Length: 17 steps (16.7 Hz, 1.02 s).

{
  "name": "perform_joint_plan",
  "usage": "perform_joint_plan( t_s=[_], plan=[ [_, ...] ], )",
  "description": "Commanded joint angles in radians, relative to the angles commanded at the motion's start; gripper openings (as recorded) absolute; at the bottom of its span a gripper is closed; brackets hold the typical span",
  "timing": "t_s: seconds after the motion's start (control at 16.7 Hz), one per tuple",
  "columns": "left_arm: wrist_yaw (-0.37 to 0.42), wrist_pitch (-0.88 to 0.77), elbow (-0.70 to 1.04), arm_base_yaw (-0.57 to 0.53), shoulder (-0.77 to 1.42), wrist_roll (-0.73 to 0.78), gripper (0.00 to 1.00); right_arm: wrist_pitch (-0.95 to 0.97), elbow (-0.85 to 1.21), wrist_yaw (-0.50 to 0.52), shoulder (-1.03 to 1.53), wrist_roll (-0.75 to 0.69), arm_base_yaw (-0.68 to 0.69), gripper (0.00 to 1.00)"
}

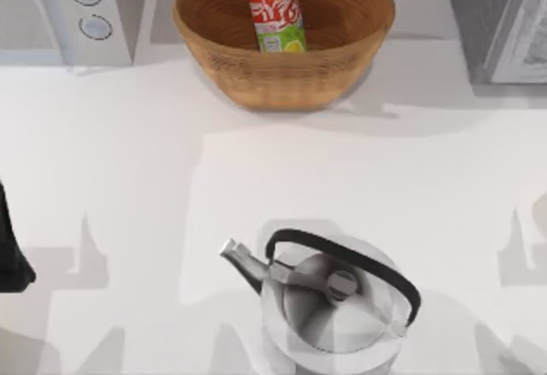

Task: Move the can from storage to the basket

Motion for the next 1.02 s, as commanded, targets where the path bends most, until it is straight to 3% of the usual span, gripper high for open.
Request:
perform_joint_plan(
  t_s=[0.6,0.78,1.02],
  plan=[
    [0.000,0.000,0.000,0.000,0.000,0.000,1.00,0.017,-0.020,-0.033,-0.012,0.000,-0.045,1.00],
    [0.000,0.000,0.000,0.000,0.000,0.000,1.00,0.136,0.019,-0.133,0.116,0.004,-0.148,1.00],
    [0.000,0.000,0.000,0.000,0.000,0.000,1.00,0.381,0.090,-0.338,0.424,0.011,-0.354,1.00]
  ],
)
